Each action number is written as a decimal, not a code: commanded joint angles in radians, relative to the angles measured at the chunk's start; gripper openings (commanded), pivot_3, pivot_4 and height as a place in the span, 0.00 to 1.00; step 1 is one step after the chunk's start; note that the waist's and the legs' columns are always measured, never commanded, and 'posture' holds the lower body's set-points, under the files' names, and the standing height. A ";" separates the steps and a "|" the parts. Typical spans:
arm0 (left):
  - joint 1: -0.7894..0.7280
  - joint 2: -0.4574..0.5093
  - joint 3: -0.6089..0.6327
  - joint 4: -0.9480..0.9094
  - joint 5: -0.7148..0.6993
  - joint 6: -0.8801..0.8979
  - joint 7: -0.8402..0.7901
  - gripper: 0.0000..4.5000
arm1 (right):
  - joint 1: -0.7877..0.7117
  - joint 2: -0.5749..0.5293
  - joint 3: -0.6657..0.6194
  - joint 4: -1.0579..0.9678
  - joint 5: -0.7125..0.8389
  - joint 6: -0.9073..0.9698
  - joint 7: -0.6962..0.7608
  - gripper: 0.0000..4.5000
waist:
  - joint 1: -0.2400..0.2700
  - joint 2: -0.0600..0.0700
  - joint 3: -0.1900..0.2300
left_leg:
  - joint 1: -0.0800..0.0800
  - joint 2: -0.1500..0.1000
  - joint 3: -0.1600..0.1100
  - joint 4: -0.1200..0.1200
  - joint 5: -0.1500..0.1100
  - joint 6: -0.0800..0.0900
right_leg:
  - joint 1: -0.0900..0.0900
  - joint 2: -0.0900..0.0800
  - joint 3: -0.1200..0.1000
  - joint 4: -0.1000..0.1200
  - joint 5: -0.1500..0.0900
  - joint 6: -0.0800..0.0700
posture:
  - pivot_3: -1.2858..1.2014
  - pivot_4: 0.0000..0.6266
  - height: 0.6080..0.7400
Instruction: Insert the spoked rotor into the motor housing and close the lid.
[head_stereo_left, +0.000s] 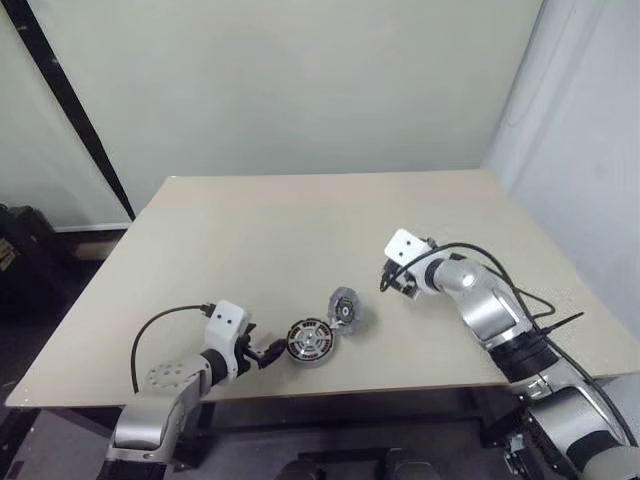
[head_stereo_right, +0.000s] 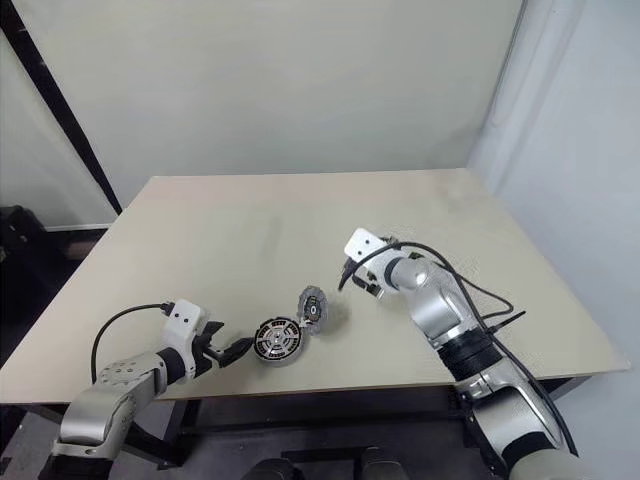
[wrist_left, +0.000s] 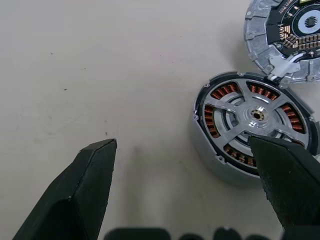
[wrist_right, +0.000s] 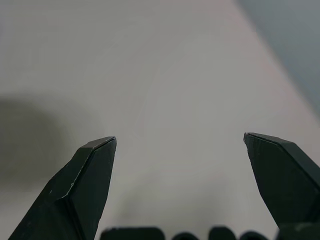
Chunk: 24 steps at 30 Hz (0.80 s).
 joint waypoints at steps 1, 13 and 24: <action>-0.015 0.014 0.026 -0.058 -0.028 0.012 -0.009 1.00 | 0.041 0.078 -0.010 -0.013 0.049 -0.043 0.006 0.99 | 0.000 0.000 0.000 | 0.000 0.000 0.000 0.001 0.000 0.000 | 0.000 0.000 0.000 0.000 0.000 0.000 | 0.52 0.00 1.00; 0.008 0.009 0.105 -0.139 -0.153 0.103 -0.011 0.38 | 0.114 0.306 0.007 0.024 0.099 -0.086 -0.028 1.00 | 0.001 0.000 0.000 | 0.000 0.002 0.000 0.005 0.000 0.000 | 0.002 -0.002 0.003 0.002 -0.001 -0.001 | 0.52 0.00 1.00; 0.044 0.020 0.116 -0.184 -0.179 0.128 0.003 0.01 | 0.112 0.352 0.005 0.185 0.117 -0.224 -0.014 1.00 | 0.000 0.001 0.000 | 0.001 0.002 0.000 0.004 0.000 0.000 | 0.002 -0.002 0.004 0.002 -0.001 -0.001 | 0.52 0.00 1.00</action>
